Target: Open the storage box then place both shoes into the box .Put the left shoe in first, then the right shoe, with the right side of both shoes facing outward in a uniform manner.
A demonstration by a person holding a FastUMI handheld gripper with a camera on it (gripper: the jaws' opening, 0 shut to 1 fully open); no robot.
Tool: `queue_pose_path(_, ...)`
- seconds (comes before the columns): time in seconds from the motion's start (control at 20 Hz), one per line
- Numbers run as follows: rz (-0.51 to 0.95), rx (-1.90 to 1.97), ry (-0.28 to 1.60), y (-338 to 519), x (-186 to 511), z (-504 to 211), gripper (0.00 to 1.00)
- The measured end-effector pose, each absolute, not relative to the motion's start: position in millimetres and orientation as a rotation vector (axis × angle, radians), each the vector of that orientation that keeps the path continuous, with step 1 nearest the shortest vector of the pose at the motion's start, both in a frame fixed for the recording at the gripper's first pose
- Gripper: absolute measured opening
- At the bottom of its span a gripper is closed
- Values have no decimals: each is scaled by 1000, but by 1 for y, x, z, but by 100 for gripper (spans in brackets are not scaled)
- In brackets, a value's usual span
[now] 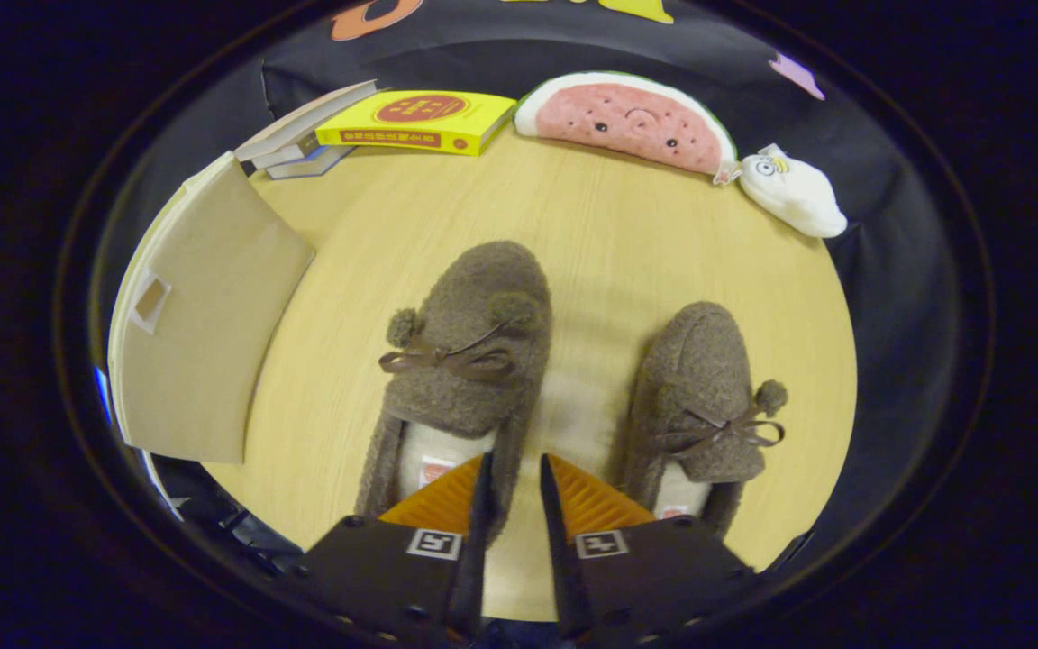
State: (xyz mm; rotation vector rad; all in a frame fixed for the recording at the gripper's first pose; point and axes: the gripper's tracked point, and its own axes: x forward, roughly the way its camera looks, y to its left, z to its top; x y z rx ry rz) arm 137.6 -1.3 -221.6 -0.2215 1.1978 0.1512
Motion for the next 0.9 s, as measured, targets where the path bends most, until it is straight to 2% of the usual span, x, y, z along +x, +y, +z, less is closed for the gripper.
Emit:
queue_pose_path(0.05, 143, -216, 1190, -1, 141, -219, 9)
queue_pose_path(0.1, 140, -194, 1188, 3, 143, -216, 10)
queue_pose_path(0.15, 122, -160, 1198, 0, 144, -221, 1)
queue_pose_path(0.4, 121, 120, 1233, 8, 139, -201, 1)
queue_pose_path(0.9, 240, 215, 1081, 55, 108, -94, 1)
